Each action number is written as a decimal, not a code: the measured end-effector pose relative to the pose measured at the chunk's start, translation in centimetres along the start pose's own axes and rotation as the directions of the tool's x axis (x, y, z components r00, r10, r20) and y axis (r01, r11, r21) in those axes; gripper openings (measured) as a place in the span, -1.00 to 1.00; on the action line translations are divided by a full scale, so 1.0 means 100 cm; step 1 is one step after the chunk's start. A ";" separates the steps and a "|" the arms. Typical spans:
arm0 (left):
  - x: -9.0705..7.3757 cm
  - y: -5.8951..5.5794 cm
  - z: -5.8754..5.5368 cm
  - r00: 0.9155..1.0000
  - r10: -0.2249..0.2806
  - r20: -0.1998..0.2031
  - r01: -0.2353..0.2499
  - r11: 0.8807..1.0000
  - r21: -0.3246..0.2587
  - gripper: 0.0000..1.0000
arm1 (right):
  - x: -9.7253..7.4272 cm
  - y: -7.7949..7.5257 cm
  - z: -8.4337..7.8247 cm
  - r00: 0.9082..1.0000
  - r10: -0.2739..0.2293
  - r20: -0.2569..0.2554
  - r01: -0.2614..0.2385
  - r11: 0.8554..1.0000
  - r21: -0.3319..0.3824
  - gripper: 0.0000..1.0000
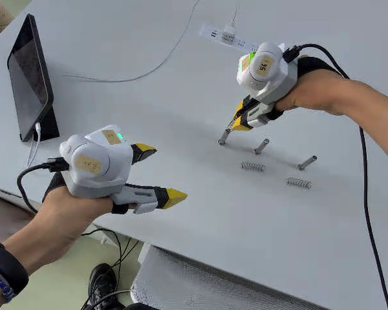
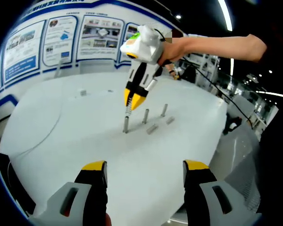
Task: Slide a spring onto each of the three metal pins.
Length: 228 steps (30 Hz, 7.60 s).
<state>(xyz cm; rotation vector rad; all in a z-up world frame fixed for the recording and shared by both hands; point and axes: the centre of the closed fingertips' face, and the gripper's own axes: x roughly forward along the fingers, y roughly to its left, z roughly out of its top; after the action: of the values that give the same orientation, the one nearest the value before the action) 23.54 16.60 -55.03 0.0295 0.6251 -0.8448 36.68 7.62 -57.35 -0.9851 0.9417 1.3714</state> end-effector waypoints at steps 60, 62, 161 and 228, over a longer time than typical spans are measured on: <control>0.006 -0.004 -0.009 1.000 -0.009 -0.002 0.009 0.999 -0.045 0.24 | 0.033 0.004 -0.003 0.998 0.046 -0.034 -0.048 0.997 -0.060 -0.58; 0.006 -0.003 -0.009 1.000 -0.005 0.001 0.005 0.999 -0.053 0.23 | 0.032 0.005 -0.004 0.998 0.044 -0.033 -0.046 0.997 -0.067 -0.57; 0.061 -0.018 0.049 0.999 -0.052 0.007 0.052 0.999 -0.008 0.38 | -0.093 0.110 -0.145 0.729 -0.590 0.347 0.043 0.545 0.838 0.73; 0.194 -0.045 0.028 0.966 -0.148 -0.214 0.177 0.976 0.127 -0.10 | -0.079 0.149 -0.163 0.747 -0.569 0.345 -0.027 0.493 0.870 0.64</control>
<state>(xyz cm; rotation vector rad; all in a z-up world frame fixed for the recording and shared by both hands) 31.42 -0.52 -61.95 0.2015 0.7649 -1.0546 22.39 -10.84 -55.35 0.0991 0.7314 0.6577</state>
